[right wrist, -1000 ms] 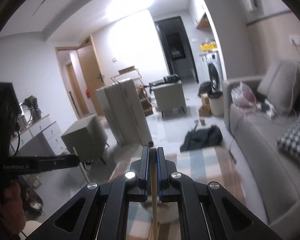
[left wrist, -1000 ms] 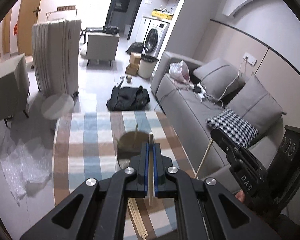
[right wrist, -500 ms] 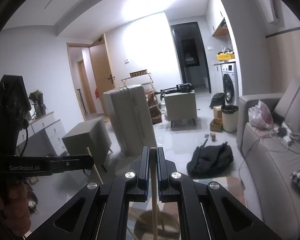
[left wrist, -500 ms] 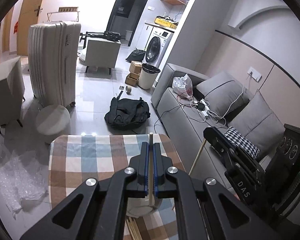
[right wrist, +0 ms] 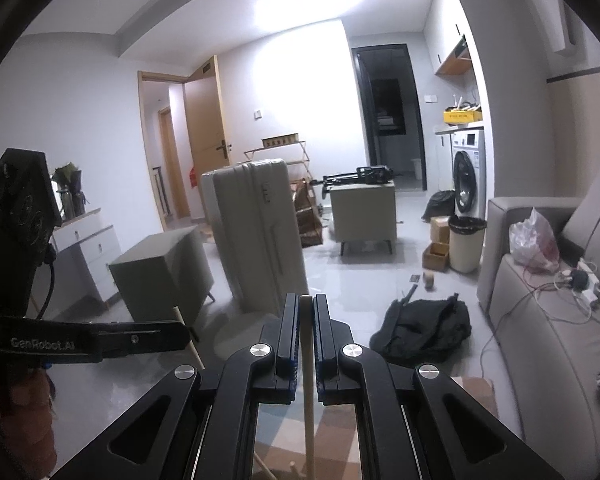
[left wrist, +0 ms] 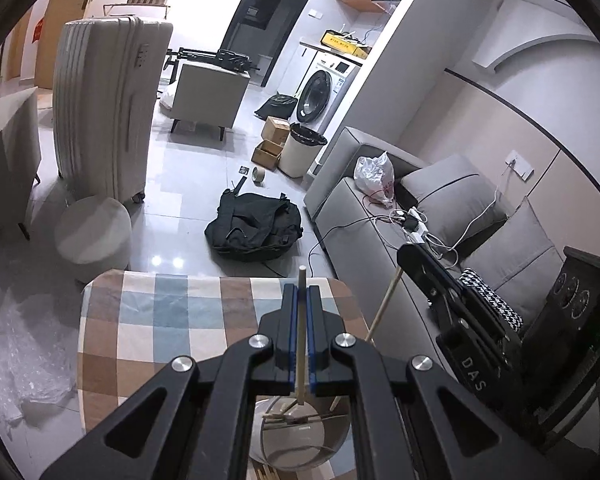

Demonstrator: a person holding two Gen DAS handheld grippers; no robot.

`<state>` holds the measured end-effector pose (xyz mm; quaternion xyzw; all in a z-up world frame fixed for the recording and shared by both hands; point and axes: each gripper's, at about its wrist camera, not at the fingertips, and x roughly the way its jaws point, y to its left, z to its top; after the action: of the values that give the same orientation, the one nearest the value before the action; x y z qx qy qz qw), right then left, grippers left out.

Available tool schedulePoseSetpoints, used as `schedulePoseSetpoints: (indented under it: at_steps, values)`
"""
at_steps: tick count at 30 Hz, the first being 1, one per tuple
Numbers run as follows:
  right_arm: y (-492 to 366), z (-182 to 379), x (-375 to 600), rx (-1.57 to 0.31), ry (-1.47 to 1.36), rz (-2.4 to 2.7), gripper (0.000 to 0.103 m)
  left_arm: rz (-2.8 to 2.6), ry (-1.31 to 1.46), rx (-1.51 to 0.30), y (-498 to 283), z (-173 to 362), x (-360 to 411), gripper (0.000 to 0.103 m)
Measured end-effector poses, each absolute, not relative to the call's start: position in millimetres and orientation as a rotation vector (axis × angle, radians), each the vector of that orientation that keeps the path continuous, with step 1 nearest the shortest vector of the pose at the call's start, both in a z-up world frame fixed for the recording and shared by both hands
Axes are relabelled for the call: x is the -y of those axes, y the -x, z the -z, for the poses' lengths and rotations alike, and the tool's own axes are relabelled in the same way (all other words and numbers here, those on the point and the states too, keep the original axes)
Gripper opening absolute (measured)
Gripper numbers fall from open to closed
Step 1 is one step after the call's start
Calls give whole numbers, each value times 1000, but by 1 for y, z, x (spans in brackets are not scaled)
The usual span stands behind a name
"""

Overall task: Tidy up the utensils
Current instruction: 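Lower both chopsticks into the holder compartments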

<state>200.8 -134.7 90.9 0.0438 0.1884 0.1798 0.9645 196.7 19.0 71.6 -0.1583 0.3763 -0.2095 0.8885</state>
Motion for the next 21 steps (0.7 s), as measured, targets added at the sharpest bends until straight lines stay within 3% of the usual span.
schedulePoseSetpoints:
  at_steps: [21]
  values:
    - [-189, -57, 133, -384, -7, -429, 6, 460, 244, -859, -192, -41, -5, 0]
